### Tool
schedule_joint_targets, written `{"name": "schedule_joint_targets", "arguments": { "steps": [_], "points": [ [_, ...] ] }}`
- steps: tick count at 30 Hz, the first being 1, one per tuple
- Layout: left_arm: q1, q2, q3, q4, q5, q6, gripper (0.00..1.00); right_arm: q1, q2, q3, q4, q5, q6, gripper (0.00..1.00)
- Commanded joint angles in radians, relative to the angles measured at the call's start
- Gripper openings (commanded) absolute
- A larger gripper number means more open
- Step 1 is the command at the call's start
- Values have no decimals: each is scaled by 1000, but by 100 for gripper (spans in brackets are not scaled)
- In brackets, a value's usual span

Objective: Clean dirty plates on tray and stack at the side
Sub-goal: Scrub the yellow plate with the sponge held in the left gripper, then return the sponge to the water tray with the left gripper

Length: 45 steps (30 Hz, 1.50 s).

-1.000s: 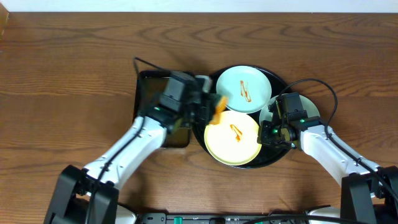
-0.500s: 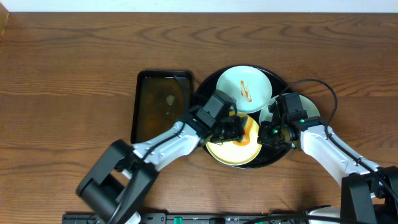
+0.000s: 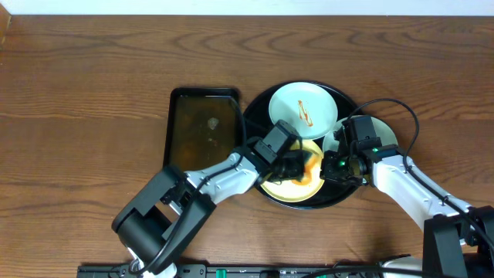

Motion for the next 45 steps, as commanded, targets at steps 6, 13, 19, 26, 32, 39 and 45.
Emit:
{"name": "schedule_joint_targets", "arguments": {
  "steps": [6, 13, 19, 26, 32, 39, 45],
  "points": [
    [143, 13, 10, -29, -89, 26, 7, 2, 4, -1, -17, 22, 2, 1],
    [143, -144, 10, -208, -53, 159, 8, 2, 4, -1, -21, 23, 1, 1],
    [150, -294, 10, -305, -123, 277, 8, 2, 4, -1, -20, 23, -6, 1],
    [213, -346, 10, -399, -383, 306, 8, 2, 4, -1, -53, 22, -5, 21],
    [329, -346, 10, -431, -472, 341, 8, 2, 4, -2, -53, 22, -6, 16],
    [420, -346, 10, -455, -471, 340, 8, 35, 4, -2, -42, 23, -19, 11],
    [422, -346, 10, -468, -471, 340, 8, 94, 4, -2, 3, 24, -21, 1]
  ]
}}
